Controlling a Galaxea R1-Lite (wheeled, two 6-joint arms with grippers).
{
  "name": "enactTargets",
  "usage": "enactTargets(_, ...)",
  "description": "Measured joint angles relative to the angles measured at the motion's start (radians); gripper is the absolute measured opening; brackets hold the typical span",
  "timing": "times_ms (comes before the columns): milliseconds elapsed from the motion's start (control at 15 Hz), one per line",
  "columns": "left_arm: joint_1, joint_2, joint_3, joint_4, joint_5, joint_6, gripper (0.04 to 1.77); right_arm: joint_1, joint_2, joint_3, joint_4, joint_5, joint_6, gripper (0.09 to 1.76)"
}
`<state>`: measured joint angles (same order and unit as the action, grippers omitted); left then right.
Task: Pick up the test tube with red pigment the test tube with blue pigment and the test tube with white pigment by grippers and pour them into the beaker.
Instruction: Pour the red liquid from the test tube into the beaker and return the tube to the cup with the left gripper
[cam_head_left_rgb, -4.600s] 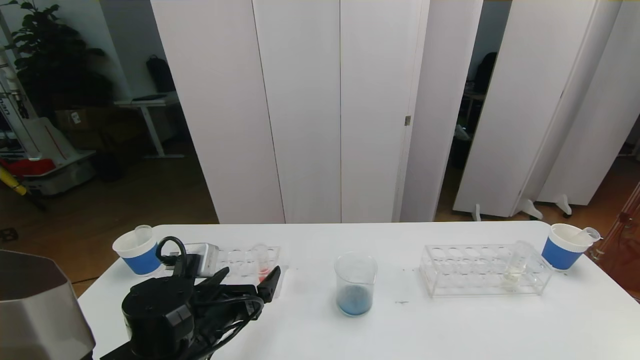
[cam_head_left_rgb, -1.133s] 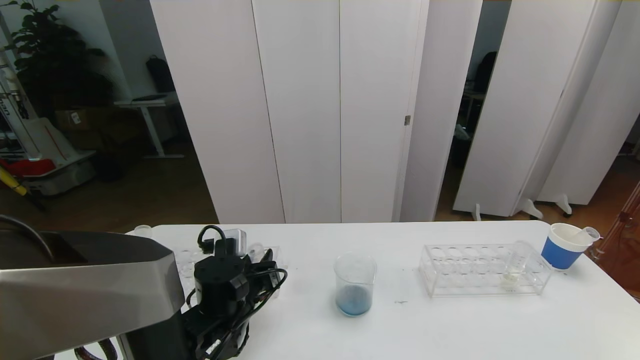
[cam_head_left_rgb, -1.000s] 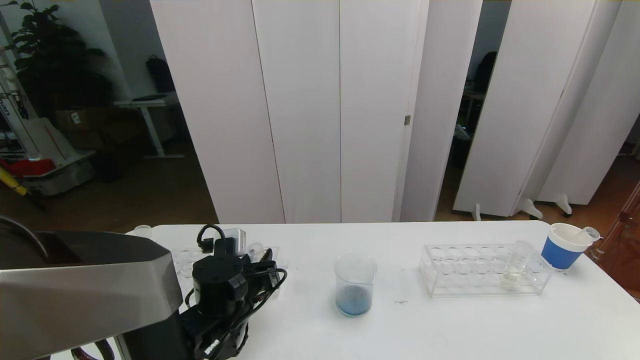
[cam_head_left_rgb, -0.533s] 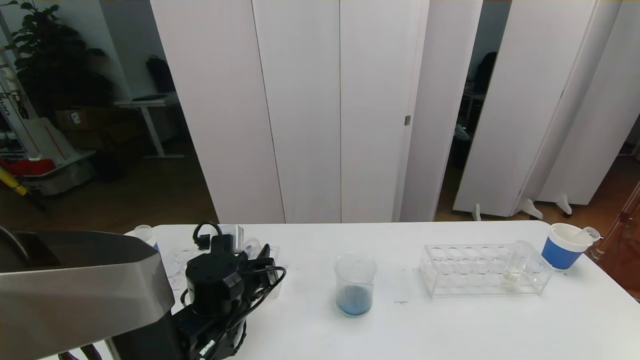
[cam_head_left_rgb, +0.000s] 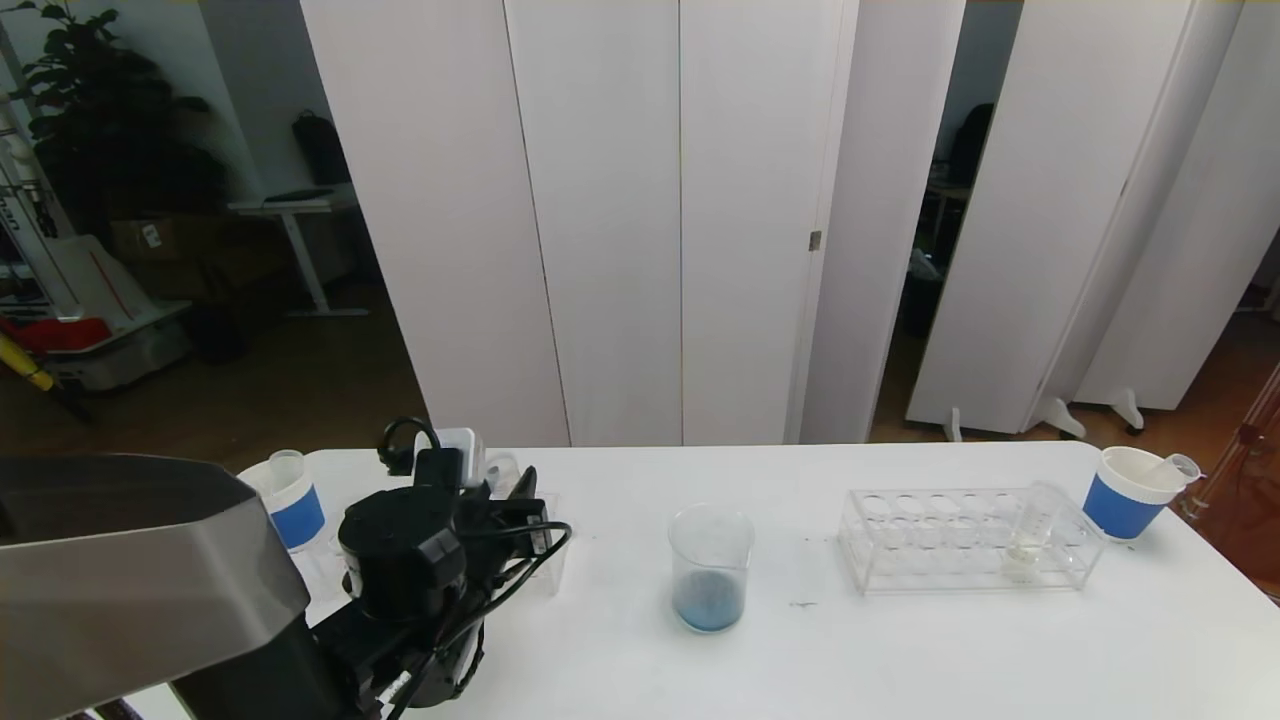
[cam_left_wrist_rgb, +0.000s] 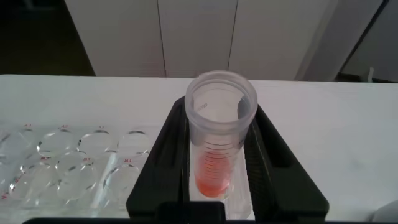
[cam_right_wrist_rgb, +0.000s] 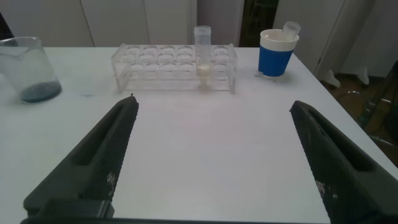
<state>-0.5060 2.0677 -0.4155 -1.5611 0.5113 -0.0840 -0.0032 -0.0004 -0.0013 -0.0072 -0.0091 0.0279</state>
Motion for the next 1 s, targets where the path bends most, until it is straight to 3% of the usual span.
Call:
enactTargets(200,0.005,-0.047,-0.007,0.000,-0.006,0.069,0.59,0.000,0.000,0.000,0.000,0.000,0.000,1.75)
enactTargets(533,0.014,-0.148,-0.018,0.040,-0.066,0.111,0.59,0.000,0.000,0.000,0.000,0.000,0.000,1.75)
enactTargets(733,0.020,-0.239,-0.050,0.167,-0.114,0.139,0.59,0.000,0.000,0.000,0.000,0.000,0.000,1.75)
enactTargets(1000,0.015,-0.394,-0.162,0.458,-0.198,0.138,0.59,0.000,0.000,0.000,0.000,0.000,0.000,1.75)
